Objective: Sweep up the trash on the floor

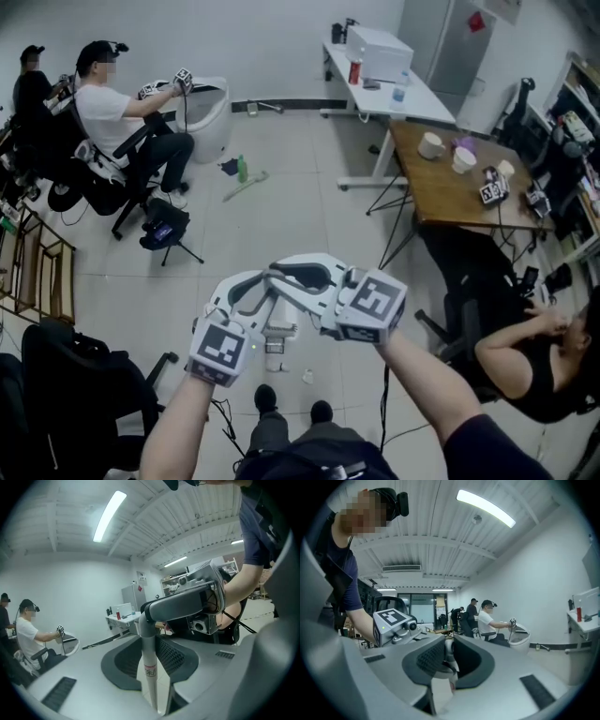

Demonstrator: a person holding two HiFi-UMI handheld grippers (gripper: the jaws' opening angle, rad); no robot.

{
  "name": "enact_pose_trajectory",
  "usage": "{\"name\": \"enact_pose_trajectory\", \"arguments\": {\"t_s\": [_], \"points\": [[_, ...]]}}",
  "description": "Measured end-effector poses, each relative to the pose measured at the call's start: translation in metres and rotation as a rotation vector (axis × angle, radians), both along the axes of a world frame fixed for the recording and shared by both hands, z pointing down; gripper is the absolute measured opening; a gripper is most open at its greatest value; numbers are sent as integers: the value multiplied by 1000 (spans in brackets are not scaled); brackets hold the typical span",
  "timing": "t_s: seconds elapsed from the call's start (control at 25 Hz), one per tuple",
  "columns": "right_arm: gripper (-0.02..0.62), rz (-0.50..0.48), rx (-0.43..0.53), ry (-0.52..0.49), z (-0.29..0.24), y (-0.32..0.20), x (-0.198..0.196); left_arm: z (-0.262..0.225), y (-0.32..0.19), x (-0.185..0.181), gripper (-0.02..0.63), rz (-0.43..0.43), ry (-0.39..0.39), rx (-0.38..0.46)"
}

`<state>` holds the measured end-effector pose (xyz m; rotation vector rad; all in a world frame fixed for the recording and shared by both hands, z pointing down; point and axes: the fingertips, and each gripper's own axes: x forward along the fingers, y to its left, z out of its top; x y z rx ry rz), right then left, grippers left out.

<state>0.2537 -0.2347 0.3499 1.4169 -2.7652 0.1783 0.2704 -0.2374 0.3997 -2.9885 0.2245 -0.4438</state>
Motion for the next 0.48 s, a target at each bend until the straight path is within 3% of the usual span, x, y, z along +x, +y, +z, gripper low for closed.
{"name": "enact_pose_trajectory", "arguments": {"t_s": [0.28, 0.48], "points": [[64, 81, -35, 32, 22, -60, 25, 21, -57, 28, 92, 76, 40, -55], [64, 85, -57, 54, 36, -77, 44, 31, -75, 47, 92, 110, 50, -43]]}}
